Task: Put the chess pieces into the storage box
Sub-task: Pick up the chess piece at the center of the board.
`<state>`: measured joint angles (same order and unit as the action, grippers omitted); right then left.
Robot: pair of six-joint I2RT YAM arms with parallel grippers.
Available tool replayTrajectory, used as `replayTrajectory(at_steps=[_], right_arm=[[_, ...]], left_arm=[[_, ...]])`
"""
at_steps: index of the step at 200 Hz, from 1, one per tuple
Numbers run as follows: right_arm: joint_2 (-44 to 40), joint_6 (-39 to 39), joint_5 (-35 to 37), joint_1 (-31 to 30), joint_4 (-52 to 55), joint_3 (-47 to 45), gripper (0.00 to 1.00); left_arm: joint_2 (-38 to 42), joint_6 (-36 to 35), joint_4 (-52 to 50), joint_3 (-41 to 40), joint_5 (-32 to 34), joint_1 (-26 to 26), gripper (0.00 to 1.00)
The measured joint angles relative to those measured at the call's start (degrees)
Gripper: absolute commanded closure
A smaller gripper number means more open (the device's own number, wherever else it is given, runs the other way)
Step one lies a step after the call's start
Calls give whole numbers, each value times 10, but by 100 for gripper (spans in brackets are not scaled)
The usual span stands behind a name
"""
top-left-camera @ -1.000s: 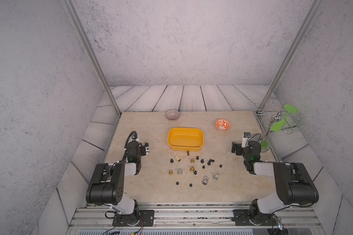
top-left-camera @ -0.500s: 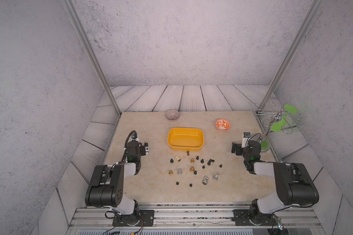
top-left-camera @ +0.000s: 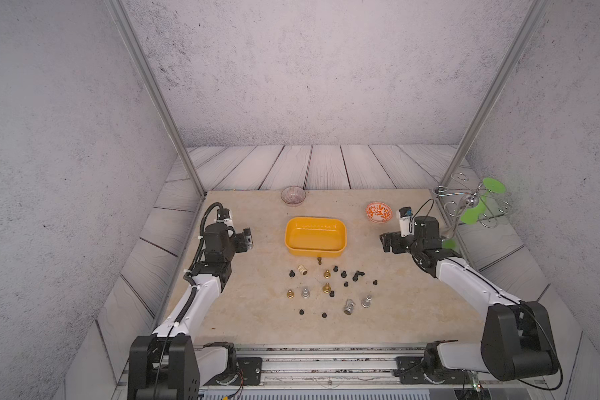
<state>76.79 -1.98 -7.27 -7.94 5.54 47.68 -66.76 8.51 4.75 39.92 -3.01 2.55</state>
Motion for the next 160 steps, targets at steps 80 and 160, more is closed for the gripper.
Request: replayTrajectory(at_steps=[80,160], right_arm=[[1,-39,-24,-28,193,66,23],[48,-92,-10,-99,295,72,40]], left_arm=[[-2,36,-46,-8,-35,56,16],[-30,44,-45,-8,-39,84,16]])
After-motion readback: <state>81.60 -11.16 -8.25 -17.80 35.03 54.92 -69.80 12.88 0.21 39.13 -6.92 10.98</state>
